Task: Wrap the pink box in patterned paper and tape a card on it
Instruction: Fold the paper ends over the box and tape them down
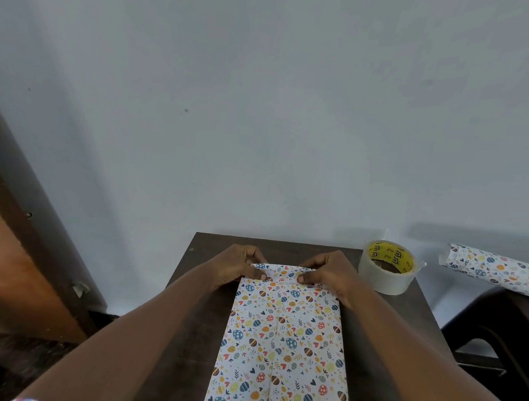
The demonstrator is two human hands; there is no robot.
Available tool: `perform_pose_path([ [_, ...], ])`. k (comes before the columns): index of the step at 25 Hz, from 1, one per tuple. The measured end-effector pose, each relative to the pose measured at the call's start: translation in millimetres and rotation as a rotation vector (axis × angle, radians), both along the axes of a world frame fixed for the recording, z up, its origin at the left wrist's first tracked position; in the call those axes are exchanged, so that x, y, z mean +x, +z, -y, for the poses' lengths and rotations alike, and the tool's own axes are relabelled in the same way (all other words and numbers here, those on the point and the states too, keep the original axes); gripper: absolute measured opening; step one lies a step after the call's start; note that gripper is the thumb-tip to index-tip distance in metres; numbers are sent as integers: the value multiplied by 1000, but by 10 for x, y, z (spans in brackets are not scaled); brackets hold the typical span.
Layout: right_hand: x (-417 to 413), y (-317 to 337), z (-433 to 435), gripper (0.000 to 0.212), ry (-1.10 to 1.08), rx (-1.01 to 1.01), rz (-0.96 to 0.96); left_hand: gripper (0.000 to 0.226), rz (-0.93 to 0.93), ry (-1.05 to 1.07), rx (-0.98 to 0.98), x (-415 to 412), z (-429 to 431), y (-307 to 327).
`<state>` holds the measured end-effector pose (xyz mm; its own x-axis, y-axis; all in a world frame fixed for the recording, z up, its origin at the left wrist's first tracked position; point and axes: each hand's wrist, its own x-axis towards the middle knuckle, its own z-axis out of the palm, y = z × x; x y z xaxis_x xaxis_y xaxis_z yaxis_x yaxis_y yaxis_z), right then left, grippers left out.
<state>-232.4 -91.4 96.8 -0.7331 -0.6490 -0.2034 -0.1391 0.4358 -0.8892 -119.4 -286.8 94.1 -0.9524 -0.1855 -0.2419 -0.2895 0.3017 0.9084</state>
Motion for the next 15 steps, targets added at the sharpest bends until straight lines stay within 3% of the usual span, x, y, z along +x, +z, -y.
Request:
perform_pose_path([
  [6,104,-105,-33,29,-35,-37,-253,34,23,58,207,18,13,-63],
  [15,-16,-101,-126,31,123,-107,28,27,-94,118,192,78,10,-139],
])
